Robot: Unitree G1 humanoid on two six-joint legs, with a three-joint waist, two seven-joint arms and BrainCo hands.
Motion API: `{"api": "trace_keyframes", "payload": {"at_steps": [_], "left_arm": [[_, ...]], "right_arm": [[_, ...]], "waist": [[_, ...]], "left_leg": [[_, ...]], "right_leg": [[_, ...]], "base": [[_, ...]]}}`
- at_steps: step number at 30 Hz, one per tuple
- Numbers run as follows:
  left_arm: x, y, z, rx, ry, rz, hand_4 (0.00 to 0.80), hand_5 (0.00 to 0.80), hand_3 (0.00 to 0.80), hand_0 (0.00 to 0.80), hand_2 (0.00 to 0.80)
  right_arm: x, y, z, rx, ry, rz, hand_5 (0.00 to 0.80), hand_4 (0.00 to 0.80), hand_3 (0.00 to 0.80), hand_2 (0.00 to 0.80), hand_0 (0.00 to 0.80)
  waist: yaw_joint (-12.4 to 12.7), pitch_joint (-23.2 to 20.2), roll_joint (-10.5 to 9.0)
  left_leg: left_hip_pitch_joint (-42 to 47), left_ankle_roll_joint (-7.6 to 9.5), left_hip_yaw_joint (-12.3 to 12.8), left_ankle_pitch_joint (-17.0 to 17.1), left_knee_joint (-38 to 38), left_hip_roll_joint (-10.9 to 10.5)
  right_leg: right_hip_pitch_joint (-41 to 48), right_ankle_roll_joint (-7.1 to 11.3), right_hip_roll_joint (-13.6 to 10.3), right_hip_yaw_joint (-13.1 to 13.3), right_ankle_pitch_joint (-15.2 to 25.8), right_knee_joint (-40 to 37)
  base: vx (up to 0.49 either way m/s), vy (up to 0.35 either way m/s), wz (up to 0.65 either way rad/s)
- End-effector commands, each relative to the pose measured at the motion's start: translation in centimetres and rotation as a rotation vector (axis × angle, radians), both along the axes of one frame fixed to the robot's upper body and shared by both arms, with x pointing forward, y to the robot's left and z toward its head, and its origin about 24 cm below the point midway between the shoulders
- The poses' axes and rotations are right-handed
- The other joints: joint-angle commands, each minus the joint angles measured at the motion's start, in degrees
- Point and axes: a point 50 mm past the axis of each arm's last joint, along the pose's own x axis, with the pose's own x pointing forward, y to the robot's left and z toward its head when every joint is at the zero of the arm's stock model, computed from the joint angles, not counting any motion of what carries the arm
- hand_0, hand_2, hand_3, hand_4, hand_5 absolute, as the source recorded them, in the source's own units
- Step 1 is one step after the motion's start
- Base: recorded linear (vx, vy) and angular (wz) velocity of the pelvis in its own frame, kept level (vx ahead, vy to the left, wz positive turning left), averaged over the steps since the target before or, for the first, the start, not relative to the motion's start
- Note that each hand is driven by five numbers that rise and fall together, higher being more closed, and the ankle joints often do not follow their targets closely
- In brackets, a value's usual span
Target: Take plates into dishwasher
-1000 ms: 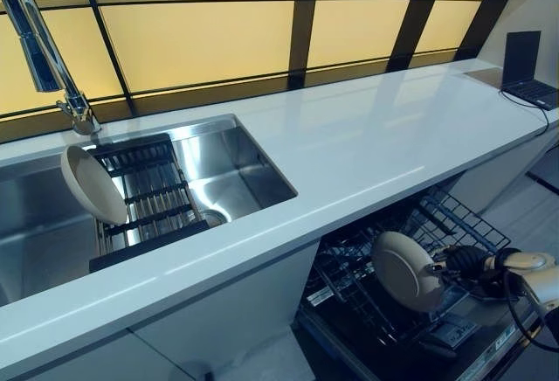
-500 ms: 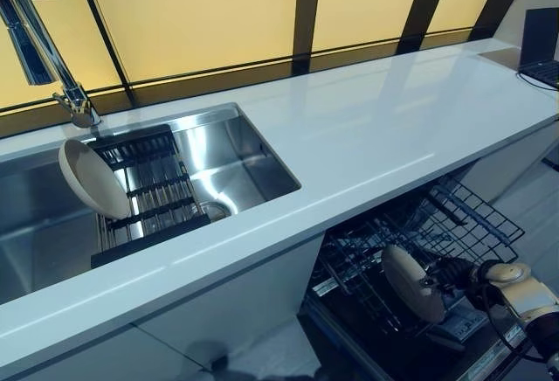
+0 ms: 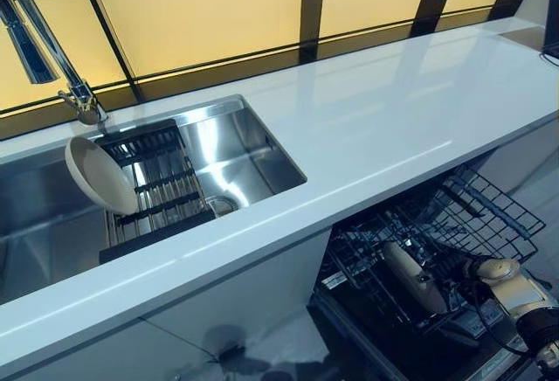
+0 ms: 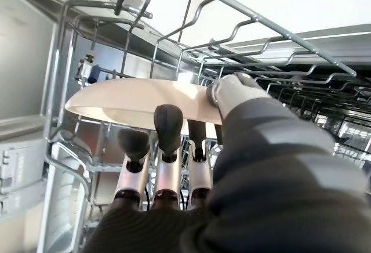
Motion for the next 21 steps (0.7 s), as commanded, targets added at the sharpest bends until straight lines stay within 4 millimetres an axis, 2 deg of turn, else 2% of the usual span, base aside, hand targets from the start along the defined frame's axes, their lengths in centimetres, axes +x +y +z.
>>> {"api": "trace_keyframes", "payload": {"at_steps": [1,15,16,17,21], "left_arm": [[2.2,-0.2,1.0,0.015,-0.079,-0.045,0.0,0.0,0.0,0.0,0.0],[2.5,-0.5,1.1,0.02,-0.077,-0.069,0.0,0.0,0.0,0.0,0.0],[2.5,-0.4,1.2,0.024,-0.075,-0.07,0.0,0.0,0.0,0.0,0.0],[2.5,-0.4,1.2,0.025,-0.073,-0.071,0.0,0.0,0.0,0.0,0.0],[2.3,-0.1,1.1,0.036,-0.056,-0.061,0.0,0.0,0.0,0.0,0.0]], "right_arm": [[0.6,0.3,-0.8,-0.135,0.038,0.015,0.8,0.8,0.8,0.8,0.8],[0.2,-0.5,-1.8,-0.177,0.085,-0.018,0.8,0.8,0.8,0.8,0.8],[-0.1,-0.6,-2.1,-0.143,0.11,-0.047,0.248,0.248,0.248,0.248,0.248],[-0.2,-0.7,-2.3,-0.128,0.126,-0.057,0.0,0.0,0.0,0.0,0.0],[-0.6,-0.8,-2.8,-0.1,0.135,-0.072,0.0,0.0,0.0,0.0,0.0]], "waist": [[1.94,0.64,-1.16],[2.22,1.07,-0.89],[2.21,1.08,-1.02],[2.17,1.1,-1.06],[1.89,0.86,-1.44]], "left_leg": [[-0.66,3.36,2.96,-3.04,0.07,-4.42],[-0.44,3.5,2.92,-3.1,-0.08,-4.39],[-0.34,3.53,2.94,-3.11,-0.08,-4.39],[-0.29,3.55,2.96,-3.16,-0.08,-4.36],[0.11,3.55,3.15,-3.31,-0.14,-4.23]], "right_leg": [[-3.44,2.17,-1.31,1.82,-3.59,7.49],[-3.62,2.19,-1.13,1.61,-3.58,7.74],[-3.5,2.16,-1.07,1.59,-3.52,7.61],[-3.48,2.14,-1.03,1.57,-3.54,7.6],[-3.21,2.16,-0.75,1.75,-3.51,7.49]], "base": [[0.0,0.0,0.0],[0.0,0.0,0.0],[0.0,0.0,0.0],[0.0,0.0,0.0],[0.013,-0.002,0.02]]}}
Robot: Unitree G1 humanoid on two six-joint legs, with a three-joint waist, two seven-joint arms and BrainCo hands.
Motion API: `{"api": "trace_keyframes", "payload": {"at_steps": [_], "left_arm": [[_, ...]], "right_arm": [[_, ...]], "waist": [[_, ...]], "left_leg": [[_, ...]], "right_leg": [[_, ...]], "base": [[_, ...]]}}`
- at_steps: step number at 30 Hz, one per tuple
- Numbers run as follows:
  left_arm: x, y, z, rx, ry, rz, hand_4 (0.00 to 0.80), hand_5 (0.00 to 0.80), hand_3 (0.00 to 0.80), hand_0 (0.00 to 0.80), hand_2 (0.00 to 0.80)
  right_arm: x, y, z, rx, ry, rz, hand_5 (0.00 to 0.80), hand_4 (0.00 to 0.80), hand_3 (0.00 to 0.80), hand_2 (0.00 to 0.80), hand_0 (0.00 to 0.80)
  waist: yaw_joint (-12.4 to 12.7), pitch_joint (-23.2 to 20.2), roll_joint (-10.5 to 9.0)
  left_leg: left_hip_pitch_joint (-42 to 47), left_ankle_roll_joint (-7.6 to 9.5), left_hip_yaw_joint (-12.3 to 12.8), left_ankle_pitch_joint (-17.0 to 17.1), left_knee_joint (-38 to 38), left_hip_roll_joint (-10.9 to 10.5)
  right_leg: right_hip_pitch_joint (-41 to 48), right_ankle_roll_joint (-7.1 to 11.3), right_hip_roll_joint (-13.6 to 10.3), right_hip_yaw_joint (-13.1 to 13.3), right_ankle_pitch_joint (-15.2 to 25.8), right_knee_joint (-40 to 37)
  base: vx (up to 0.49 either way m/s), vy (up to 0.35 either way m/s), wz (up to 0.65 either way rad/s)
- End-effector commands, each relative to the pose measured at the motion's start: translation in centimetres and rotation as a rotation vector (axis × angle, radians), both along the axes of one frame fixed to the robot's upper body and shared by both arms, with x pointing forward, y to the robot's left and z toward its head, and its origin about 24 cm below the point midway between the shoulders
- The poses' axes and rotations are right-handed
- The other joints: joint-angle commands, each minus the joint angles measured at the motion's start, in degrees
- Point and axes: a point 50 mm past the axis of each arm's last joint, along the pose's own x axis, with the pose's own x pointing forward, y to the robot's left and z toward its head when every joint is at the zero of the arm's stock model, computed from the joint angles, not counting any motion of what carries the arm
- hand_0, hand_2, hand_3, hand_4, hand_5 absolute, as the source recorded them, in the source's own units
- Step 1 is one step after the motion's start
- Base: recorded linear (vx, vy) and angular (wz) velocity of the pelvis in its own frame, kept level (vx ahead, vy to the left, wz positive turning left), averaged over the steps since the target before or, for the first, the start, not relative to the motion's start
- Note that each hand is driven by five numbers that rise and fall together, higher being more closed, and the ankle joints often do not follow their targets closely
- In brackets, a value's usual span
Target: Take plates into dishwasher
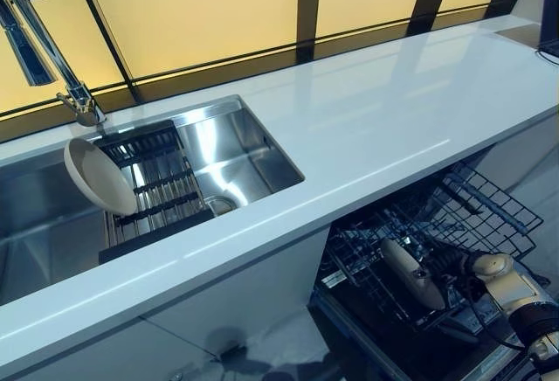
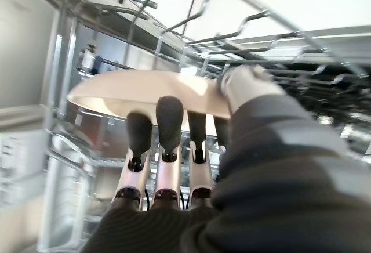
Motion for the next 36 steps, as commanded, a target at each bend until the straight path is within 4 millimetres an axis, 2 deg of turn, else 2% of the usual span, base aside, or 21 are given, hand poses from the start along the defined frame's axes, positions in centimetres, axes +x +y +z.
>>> {"api": "trace_keyframes", "payload": {"at_steps": [1,9,16,24,30,36], "left_arm": [[1.6,0.3,0.8,0.05,-0.02,-0.035,0.0,0.0,0.0,0.0,0.0],[1.2,0.7,0.6,0.066,0.006,-0.022,0.0,0.0,0.0,0.0,0.0],[0.9,1.1,0.6,0.082,0.021,-0.015,0.0,0.0,0.0,0.0,0.0],[0.0,1.9,0.4,0.105,0.044,-0.008,0.0,0.0,0.0,0.0,0.0],[-1.4,2.7,0.1,0.124,0.079,-0.002,0.0,0.0,0.0,0.0,0.0],[-1.9,2.9,-0.1,0.122,0.094,-0.004,0.0,0.0,0.0,0.0,0.0]], "right_arm": [[-0.4,0.2,-1.2,-0.047,0.075,-0.006,0.0,0.0,0.0,0.0,0.0],[-0.9,-0.2,-1.2,0.011,0.097,-0.032,0.0,0.0,0.0,0.0,0.0],[-0.8,-0.6,1.0,0.031,0.062,-0.019,0.0,0.0,0.0,0.0,0.0],[-1.0,-2.2,4.6,0.071,0.014,-0.051,0.0,0.0,0.0,0.0,0.0],[-1.7,-4.5,7.7,0.104,-0.079,-0.136,0.0,0.0,0.0,0.0,0.0],[-2.6,-6.7,10.1,0.081,-0.122,-0.232,0.0,0.0,0.0,0.0,0.0]], "waist": [[1.54,0.31,-2.25],[1.35,-0.78,-3.78],[1.1,-1.81,-5.38],[0.93,-3.01,-6.94],[0.97,-4.57,-8.22],[1.27,-5.78,-8.93]], "left_leg": [[0.49,3.54,3.54,-3.59,-0.19,-4.11],[1.5,3.65,4.01,-4.02,-0.24,-3.75],[2.35,3.72,4.28,-4.45,-0.24,-3.5],[2.94,3.58,4.46,-4.78,-0.24,-3.23],[3.63,3.46,4.24,-4.99,-0.24,-3.13],[3.91,3.53,4.14,-5.06,-0.24,-3.15]], "right_leg": [[-2.93,2.14,-0.61,1.9,-3.5,7.26],[-1.79,2.13,-0.15,2.03,-3.65,6.94],[-0.7,2.06,0.36,2.38,-3.81,6.55],[0.4,2.03,0.78,2.7,-3.83,5.8],[1.71,1.99,1.22,2.88,-3.8,5.11],[2.35,2.01,1.3,2.8,-3.84,4.82]], "base": [[0.035,-0.002,0.05],[0.036,0.0,0.01],[0.021,-0.001,0.0],[0.0,0.0,0.0],[0.039,0.011,0.0],[0.022,0.013,-0.02]]}}
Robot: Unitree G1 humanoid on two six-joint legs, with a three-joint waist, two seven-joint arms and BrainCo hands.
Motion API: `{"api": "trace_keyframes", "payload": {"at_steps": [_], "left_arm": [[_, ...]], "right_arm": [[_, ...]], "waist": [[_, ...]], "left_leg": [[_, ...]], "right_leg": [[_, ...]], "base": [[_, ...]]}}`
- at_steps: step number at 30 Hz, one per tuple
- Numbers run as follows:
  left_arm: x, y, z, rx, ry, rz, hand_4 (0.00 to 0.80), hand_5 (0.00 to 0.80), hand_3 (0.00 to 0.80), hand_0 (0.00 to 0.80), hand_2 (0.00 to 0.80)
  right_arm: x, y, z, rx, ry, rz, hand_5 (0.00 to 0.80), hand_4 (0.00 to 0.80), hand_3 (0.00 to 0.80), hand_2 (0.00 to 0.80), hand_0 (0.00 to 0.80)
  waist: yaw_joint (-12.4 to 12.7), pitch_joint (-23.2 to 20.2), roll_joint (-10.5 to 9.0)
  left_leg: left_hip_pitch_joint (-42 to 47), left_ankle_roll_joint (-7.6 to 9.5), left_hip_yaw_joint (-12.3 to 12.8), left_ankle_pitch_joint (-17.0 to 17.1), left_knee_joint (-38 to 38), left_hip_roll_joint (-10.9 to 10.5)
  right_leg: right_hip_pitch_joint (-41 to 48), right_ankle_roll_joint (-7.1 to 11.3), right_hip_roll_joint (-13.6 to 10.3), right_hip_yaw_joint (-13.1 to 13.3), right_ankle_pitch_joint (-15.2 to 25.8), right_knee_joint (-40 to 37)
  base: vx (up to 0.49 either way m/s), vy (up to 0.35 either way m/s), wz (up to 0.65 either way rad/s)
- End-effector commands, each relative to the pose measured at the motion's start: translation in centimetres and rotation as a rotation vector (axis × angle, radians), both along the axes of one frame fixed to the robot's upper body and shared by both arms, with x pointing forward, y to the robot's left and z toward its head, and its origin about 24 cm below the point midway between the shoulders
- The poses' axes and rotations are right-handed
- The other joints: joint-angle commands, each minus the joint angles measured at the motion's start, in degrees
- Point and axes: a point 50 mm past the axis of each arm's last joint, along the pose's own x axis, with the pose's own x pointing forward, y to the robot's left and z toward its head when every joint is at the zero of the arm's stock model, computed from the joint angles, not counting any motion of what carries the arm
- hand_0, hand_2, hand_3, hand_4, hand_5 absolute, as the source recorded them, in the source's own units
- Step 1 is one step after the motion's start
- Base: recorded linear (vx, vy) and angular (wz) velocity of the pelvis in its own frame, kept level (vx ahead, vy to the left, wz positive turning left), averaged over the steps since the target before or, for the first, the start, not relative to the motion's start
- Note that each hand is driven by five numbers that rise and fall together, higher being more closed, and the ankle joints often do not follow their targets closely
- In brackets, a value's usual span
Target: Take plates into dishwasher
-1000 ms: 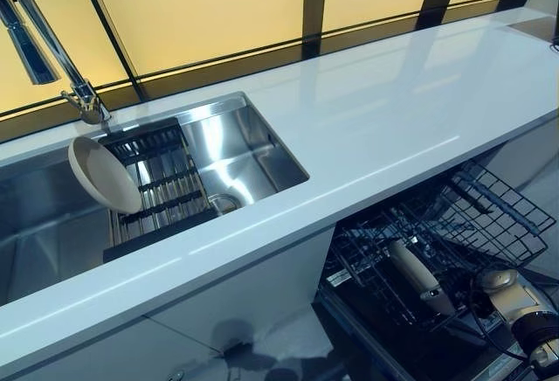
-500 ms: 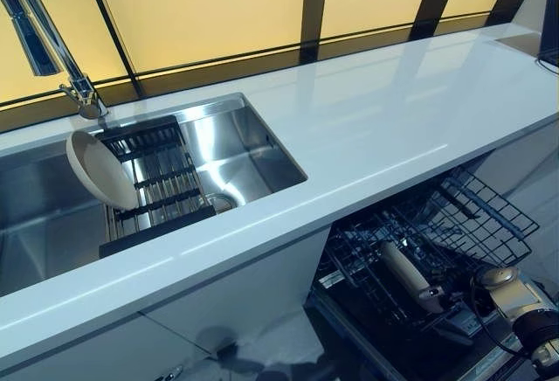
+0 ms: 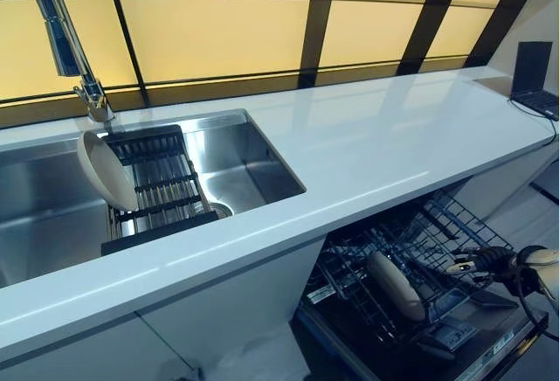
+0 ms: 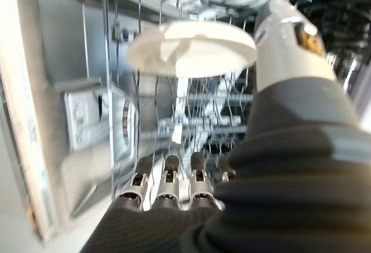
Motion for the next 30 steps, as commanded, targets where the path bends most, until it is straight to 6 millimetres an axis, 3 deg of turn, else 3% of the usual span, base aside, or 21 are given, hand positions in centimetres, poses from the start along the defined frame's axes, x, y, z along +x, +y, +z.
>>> {"api": "trace_keyframes", "payload": {"at_steps": [1,5,11,13,16,21,24,25,30], "left_arm": [[-0.3,1.2,0.3,0.044,0.017,-0.026,0.0,0.0,0.0,0.0,0.0],[-0.5,1.0,0.1,0.04,0.02,-0.036,0.0,0.0,0.0,0.0,0.0],[-1.3,0.9,-0.2,0.045,0.038,-0.05,0.0,0.0,0.0,0.0,0.0],[-1.3,0.9,-0.3,0.044,0.037,-0.049,0.0,0.0,0.0,0.0,0.0],[-1.4,0.9,-0.3,0.043,0.038,-0.045,0.0,0.0,0.0,0.0,0.0],[-1.8,1.1,-0.4,0.047,0.062,-0.052,0.0,0.0,0.0,0.0,0.0],[-1.8,1.0,-0.4,0.046,0.068,-0.056,0.0,0.0,0.0,0.0,0.0],[-1.8,0.7,-0.5,0.039,0.073,-0.061,0.0,0.0,0.0,0.0,0.0],[-1.4,-0.1,-0.7,0.027,0.076,-0.097,0.0,0.0,0.0,0.0,0.0]], "right_arm": [[-0.4,-2.3,4.4,-0.052,-0.077,-0.1,0.0,0.0,0.0,0.0,0.0],[-0.8,-3.2,4.9,-0.049,-0.073,-0.134,0.0,0.0,0.0,0.0,0.0],[-2.4,-6.2,10.0,-0.135,-0.243,-0.381,0.0,0.0,0.0,0.0,0.0],[-2.3,-6.2,10.1,-0.134,-0.245,-0.382,0.0,0.0,0.0,0.0,0.0],[-2.4,-6.5,12.1,-0.154,-0.331,-0.449,0.0,0.0,0.0,0.0,0.0],[-0.2,-4.1,17.1,-0.143,-0.703,-0.448,0.0,0.0,0.0,0.0,0.0],[0.2,-3.2,18.4,-0.154,-0.801,-0.427,0.0,0.0,0.0,0.0,0.0],[1.0,-1.5,20.2,-0.158,-0.943,-0.37,0.0,0.0,0.0,0.0,0.0],[2.2,2.6,22.2,-0.244,-1.143,-0.163,0.0,0.0,0.0,0.0,0.0]], "waist": [[1.77,-3.43,-1.59],[2.07,-3.85,-1.84],[3.25,-5.11,-3.06],[3.22,-5.1,-3.03],[3.64,-5.14,-3.48],[4.36,-5.4,-4.03],[4.65,-5.54,-4.13],[4.91,-5.67,-3.99],[5.76,-5.92,-3.62]], "left_leg": [[0.8,3.52,3.34,-5.12,-0.19,-3.22],[0.99,3.56,3.18,-5.16,-0.19,-3.2],[1.48,3.54,2.59,-5.23,-0.19,-3.29],[1.48,3.54,2.59,-5.22,-0.19,-3.3],[1.68,3.64,2.35,-5.28,-0.19,-3.38],[1.91,3.72,1.67,-5.29,-0.19,-3.54],[1.9,3.76,1.54,-5.31,-0.19,-3.56],[1.91,3.84,1.26,-5.35,-0.19,-3.69],[1.66,4.1,0.51,-5.26,-0.19,-4.09]], "right_leg": [[-0.57,1.96,1.24,1.82,-3.97,4.76],[-0.23,1.88,1.32,1.69,-4.06,4.67],[0.61,1.77,1.51,1.24,-4.37,4.74],[0.61,1.78,1.51,1.23,-4.36,4.75],[0.91,1.72,1.54,0.98,-4.48,4.88],[1.02,1.86,1.52,0.59,-4.65,5.41],[1.1,1.89,1.47,0.45,-4.7,5.37],[1.2,1.97,1.37,0.18,-4.82,5.41],[1.18,2.15,0.96,-0.55,-5.03,5.64]], "base": [[0.052,0.01,-0.01],[0.02,0.004,0.0],[0.035,0.012,0.03],[0.0,0.0,0.0],[0.011,0.008,0.0],[0.022,0.017,0.02],[0.02,0.015,0.03],[0.024,0.023,0.06],[0.031,0.024,0.08]]}}
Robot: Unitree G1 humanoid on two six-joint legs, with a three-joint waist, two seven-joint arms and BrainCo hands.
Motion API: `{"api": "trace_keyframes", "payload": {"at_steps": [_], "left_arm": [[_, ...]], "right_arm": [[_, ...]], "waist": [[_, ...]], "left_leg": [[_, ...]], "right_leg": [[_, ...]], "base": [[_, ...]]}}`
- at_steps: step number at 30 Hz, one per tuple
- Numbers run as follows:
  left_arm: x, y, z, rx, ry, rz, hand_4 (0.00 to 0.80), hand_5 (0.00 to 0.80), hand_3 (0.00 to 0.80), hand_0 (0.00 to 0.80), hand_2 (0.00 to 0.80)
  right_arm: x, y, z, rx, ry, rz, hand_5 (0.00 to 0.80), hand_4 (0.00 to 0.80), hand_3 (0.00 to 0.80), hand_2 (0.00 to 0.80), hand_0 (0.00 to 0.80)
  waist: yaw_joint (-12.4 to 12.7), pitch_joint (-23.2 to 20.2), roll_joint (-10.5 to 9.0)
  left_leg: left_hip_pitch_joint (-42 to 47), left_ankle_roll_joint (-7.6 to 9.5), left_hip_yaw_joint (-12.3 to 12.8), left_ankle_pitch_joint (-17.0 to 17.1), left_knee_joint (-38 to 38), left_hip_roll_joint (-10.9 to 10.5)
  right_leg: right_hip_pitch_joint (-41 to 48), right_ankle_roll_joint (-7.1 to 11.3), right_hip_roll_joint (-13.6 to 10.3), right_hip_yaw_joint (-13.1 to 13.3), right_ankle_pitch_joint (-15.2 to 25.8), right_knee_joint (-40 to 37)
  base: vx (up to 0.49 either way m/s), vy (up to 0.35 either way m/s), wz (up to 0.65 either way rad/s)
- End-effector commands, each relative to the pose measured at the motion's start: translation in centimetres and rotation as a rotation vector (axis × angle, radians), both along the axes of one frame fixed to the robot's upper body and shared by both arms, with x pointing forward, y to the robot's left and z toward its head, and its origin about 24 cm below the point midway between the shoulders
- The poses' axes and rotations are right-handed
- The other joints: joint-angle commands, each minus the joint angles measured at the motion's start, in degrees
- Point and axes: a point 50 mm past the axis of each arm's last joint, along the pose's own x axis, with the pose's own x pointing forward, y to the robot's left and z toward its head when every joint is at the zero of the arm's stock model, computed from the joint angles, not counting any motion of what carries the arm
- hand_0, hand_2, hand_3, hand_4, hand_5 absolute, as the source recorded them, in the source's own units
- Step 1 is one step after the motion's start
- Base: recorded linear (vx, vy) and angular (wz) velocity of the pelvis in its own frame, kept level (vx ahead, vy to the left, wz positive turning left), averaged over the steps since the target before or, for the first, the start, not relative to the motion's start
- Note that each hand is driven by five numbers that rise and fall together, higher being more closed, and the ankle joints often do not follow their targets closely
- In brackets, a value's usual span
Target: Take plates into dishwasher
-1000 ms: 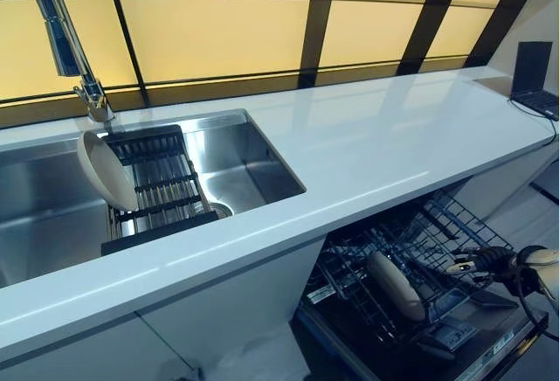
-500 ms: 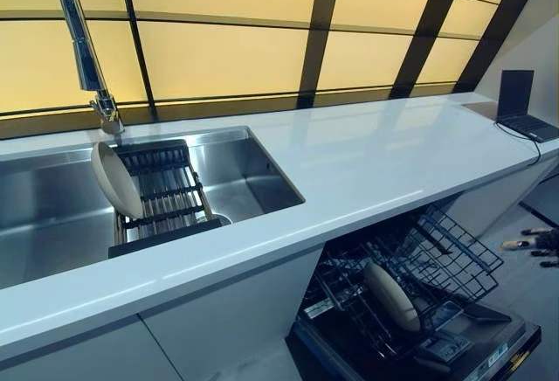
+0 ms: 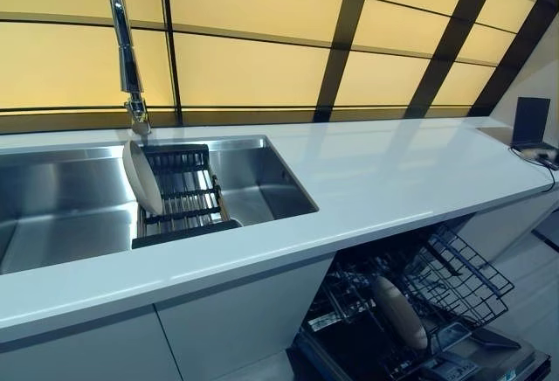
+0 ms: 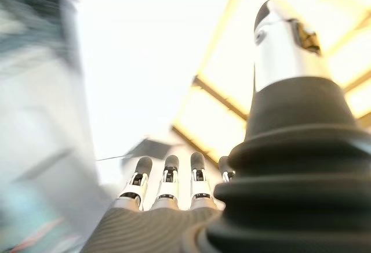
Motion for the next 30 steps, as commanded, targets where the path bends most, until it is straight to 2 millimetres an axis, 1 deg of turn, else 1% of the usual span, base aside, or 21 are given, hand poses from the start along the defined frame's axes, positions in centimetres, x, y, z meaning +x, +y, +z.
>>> {"api": "trace_keyframes", "payload": {"at_steps": [1,2,4,5,7,9,10,11,12,14,18,19,20,21,23,24,25,27,28,29,30], "left_arm": [[0.6,0.2,0.3,0.035,0.012,-0.078,0.0,0.0,0.0,0.0,0.0],[0.7,0.2,0.3,0.035,0.013,-0.084,0.0,0.0,0.0,0.0,0.0],[0.8,-0.2,0.2,0.044,0.015,-0.124,0.0,0.0,0.0,0.0,0.0],[0.9,-0.5,0.2,0.046,0.018,-0.157,0.0,0.0,0.0,0.0,0.0],[1.1,-0.9,0.1,0.047,0.023,-0.192,0.0,0.0,0.0,0.0,0.0],[1.0,-1.0,0.1,0.05,0.026,-0.21,0.0,0.0,0.0,0.0,0.0],[1.0,-1.3,0.0,0.061,0.037,-0.252,0.0,0.0,0.0,0.0,0.0],[1.0,-1.4,0.0,0.071,0.045,-0.282,0.0,0.0,0.0,0.0,0.0],[1.0,-1.4,0.0,0.076,0.048,-0.294,0.0,0.0,0.0,0.0,0.0],[0.9,-1.6,-0.1,0.108,0.073,-0.368,0.0,0.0,0.0,0.0,0.0],[0.6,-1.5,-0.2,0.14,0.109,-0.44,0.0,0.0,0.0,0.0,0.0],[0.6,-1.4,-0.2,0.173,0.131,-0.498,0.0,0.0,0.0,0.0,0.0],[0.6,-1.4,-0.2,0.173,0.131,-0.498,0.0,0.0,0.0,0.0,0.0],[0.8,-1.0,0.0,0.22,0.175,-0.595,0.0,0.0,0.0,0.0,0.0],[1.4,-1.1,0.2,0.213,0.189,-0.627,0.0,0.0,0.0,0.0,0.0],[1.9,-1.4,0.3,0.216,0.193,-0.661,0.0,0.0,0.0,0.0,0.0],[2.1,-1.5,0.3,0.23,0.189,-0.673,0.0,0.0,0.0,0.0,0.0],[2.6,-1.9,0.3,0.238,0.177,-0.672,0.0,0.0,0.0,0.0,0.0],[3.2,-2.0,0.5,0.239,0.161,-0.653,0.0,0.0,0.0,0.0,0.0],[3.2,-1.9,0.5,0.24,0.162,-0.653,0.0,0.0,0.0,0.0,0.0],[4.3,-1.6,1.2,0.243,0.144,-0.654,0.0,0.0,0.0,0.0,0.0]], "right_arm": [[0.2,3.8,4.9,-0.22,-0.221,0.098,0.0,0.0,0.0,0.0,0.0],[0.3,4.2,5.1,-0.258,-0.237,0.116,0.0,0.0,0.0,0.0,0.0],[0.7,6.3,5.3,-0.408,-0.27,0.16,0.0,0.0,0.0,0.0,0.0],[1.1,7.9,5.5,-0.516,-0.275,0.175,0.0,0.0,0.0,0.0,0.0],[1.4,9.7,5.9,-0.652,-0.295,0.19,0.0,0.0,0.0,0.0,0.0],[1.4,10.6,6.2,-0.726,-0.309,0.194,0.0,0.0,0.0,0.0,0.0],[1.5,12.1,6.6,-0.841,-0.326,0.202,0.0,0.0,0.0,0.0,0.0],[1.5,13.2,6.9,-0.946,-0.345,0.197,0.0,0.0,0.0,0.0,0.0],[1.4,13.5,7.1,-0.976,-0.355,0.191,0.0,0.0,0.0,0.0,0.0],[1.2,15.9,7.7,-1.201,-0.396,0.179,0.0,0.0,0.0,0.0,0.0],[1.0,17.6,8.2,-1.287,-0.451,0.182,0.0,0.0,0.0,0.0,0.0],[0.9,18.5,8.5,-1.334,-0.482,0.177,0.0,0.0,0.0,0.0,0.0],[0.9,18.5,8.5,-1.334,-0.482,0.177,0.0,0.0,0.0,0.0,0.0],[0.5,20.0,8.9,-1.418,-0.537,0.176,0.0,0.0,0.0,0.0,0.0],[0.1,20.5,9.3,-1.446,-0.565,0.167,0.0,0.0,0.0,0.0,0.0],[-0.1,20.6,9.3,-1.483,-0.557,0.152,0.0,0.0,0.0,0.0,0.0],[-0.2,20.6,9.2,-1.512,-0.551,0.146,0.0,0.0,0.0,0.0,0.0],[0.0,20.5,8.8,-1.535,-0.552,0.141,0.0,0.0,0.0,0.0,0.0],[0.0,20.7,8.1,-1.519,-0.59,0.163,0.0,0.0,0.0,0.0,0.0],[0.0,20.7,8.1,-1.518,-0.59,0.163,0.0,0.0,0.0,0.0,0.0],[-0.4,21.0,7.4,-1.555,-0.597,0.174,0.0,0.0,0.0,0.0,0.0]], "waist": [[1.18,-1.14,-1.42],[1.28,-1.14,-1.4],[1.88,-0.9,-1.32],[2.51,-0.7,-1.29],[3.22,-0.47,-1.31],[3.49,-0.4,-1.34],[4.02,-0.17,-1.45],[4.41,0.01,-1.54],[4.54,0.09,-1.56],[5.27,0.39,-1.8],[5.85,0.54,-2.13],[6.1,0.67,-2.19],[6.1,0.67,-2.19],[6.59,1.24,-2.19],[5.7,1.96,-1.91],[5.02,2.64,-1.77],[4.73,2.77,-1.67],[4.43,3.58,-1.16],[4.26,4.49,-0.32],[4.31,4.5,-0.4],[4.08,4.8,0.16]], "left_leg": [[1.58,4.02,2.13,-5.41,-0.28,-3.85],[1.54,4.05,2.06,-5.39,-0.28,-3.89],[1.35,4.2,1.64,-5.31,-0.28,-4.0],[1.09,4.29,1.23,-5.19,-0.28,-4.09],[0.79,4.41,0.69,-5.03,-0.28,-4.21],[0.69,4.46,0.45,-4.96,-0.28,-4.28],[0.35,4.55,0.01,-4.79,-0.28,-4.39],[0.07,4.59,-0.26,-4.65,-0.28,-4.46],[-0.01,4.59,-0.35,-4.61,-0.28,-4.47],[-0.55,4.74,-1.02,-4.26,-0.28,-4.67],[-0.94,4.78,-1.57,-4.0,-0.28,-4.79],[-1.24,4.75,-1.86,-3.75,-0.28,-4.8],[-1.24,4.75,-1.86,-3.75,-0.28,-4.8],[-1.91,4.62,-0.31,-3.48,-0.28,-4.21],[-2.03,4.49,5.88,-4.59,2.24,-3.13],[-3.54,4.58,9.97,-6.08,6.51,-2.54],[-3.42,4.23,10.85,-7.74,7.66,-2.15],[-3.78,4.53,11.95,-8.27,8.58,-1.93],[-3.73,5.37,11.46,-8.62,8.92,-2.27],[-3.71,5.4,11.48,-8.64,8.93,-2.29],[-3.92,7.01,12.58,-9.79,9.93,-2.19]], "right_leg": [[-0.3,1.91,0.98,0.57,-4.82,5.65],[-0.32,1.93,0.94,0.5,-4.82,5.68],[-0.45,2.02,0.74,0.12,-4.82,5.79],[-0.6,2.1,0.6,-0.31,-4.78,5.88],[-0.7,2.2,0.46,-0.79,-4.71,5.88],[-0.72,2.23,0.42,-1.02,-4.7,5.93],[-0.82,2.3,0.34,-1.47,-4.67,5.95],[-0.88,2.38,0.26,-1.83,-4.63,5.94],[-0.88,2.4,0.24,-1.96,-4.63,5.94],[-1.01,2.54,0.16,-2.76,-4.62,6.02],[-0.98,2.62,0.11,-3.47,-4.71,6.01],[-1.1,2.56,0.16,-3.78,-4.83,6.15],[-1.1,2.56,0.16,-3.78,-4.83,6.15],[-1.06,2.46,0.21,-5.12,-5.85,7.0],[-1.15,2.36,-0.6,-7.89,-6.19,8.04],[-1.32,2.25,-1.61,-9.61,-6.46,9.23],[-1.0,2.56,-1.83,-9.46,-7.57,9.88],[-1.18,2.83,-2.86,-10.03,-7.98,11.67],[-1.5,3.58,-4.42,-9.09,-8.18,14.83],[-1.54,3.62,-4.47,-9.06,-8.22,14.94],[-2.39,4.77,-6.5,-8.23,-7.82,21.53]], "base": [[0.013,0.014,0.2],[0.012,0.011,0.16],[0.016,0.015,0.14],[0.017,0.015,0.17],[0.02,0.014,0.15],[0.023,0.011,0.18],[0.023,0.009,0.32],[0.017,0.007,0.32],[0.012,0.008,0.19],[0.029,0.008,0.28],[0.029,-0.002,0.15],[0.016,0.003,0.1],[0.001,0.013,0.25],[-0.016,0.029,0.22],[-0.035,0.066,0.44],[0.028,0.064,0.71],[0.045,0.067,1.0],[0.053,0.164,1.19],[0.018,0.197,0.9],[0.038,0.241,0.75],[0.072,0.152,0.44]]}}
